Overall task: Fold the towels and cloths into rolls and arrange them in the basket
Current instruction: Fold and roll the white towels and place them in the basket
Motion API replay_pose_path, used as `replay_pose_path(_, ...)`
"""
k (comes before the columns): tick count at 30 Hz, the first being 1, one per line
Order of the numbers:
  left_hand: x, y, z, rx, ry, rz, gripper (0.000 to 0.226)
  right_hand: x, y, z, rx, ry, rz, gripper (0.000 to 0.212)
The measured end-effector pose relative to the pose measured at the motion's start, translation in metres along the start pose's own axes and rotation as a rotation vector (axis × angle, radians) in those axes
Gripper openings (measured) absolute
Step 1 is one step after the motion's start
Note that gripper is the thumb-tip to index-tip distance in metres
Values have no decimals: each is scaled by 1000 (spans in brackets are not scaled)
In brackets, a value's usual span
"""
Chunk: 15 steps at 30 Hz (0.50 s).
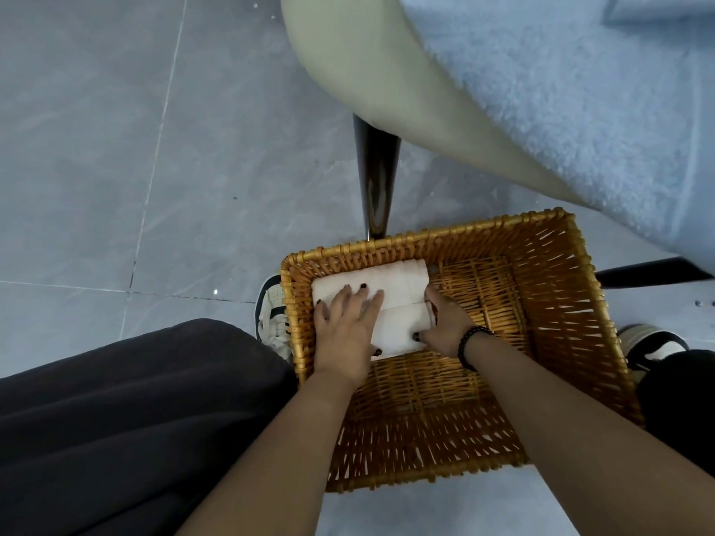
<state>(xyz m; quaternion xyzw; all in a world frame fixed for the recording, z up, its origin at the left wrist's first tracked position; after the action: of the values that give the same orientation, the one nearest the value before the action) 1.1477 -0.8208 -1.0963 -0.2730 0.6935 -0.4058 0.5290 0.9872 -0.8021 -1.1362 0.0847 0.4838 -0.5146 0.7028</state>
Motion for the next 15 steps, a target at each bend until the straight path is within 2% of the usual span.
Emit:
replay_pose_path(6,-1,-5,0,39,31,56,93,-6,0,2,32,16,-72,73)
replay_pose_path(11,-6,-17,-4,60,6,95,90,-24,-1,4,87,75,-159,92)
replay_pose_path(15,-15,-34,5,6,-45,108,77,-48,-10,8,101,121,-215,84)
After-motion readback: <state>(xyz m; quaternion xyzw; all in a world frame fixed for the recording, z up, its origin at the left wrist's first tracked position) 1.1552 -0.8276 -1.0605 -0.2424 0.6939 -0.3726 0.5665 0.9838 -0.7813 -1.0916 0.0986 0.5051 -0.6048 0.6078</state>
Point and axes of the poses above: each hand's wrist, its own x-axis towards the middle knuckle, its own y-axis out of the palm, z = x × y, the point moved 7 cm from there along x, towards the middle knuckle, and after that the axes turned 5 degrees about -y, right-handed, at the moved point
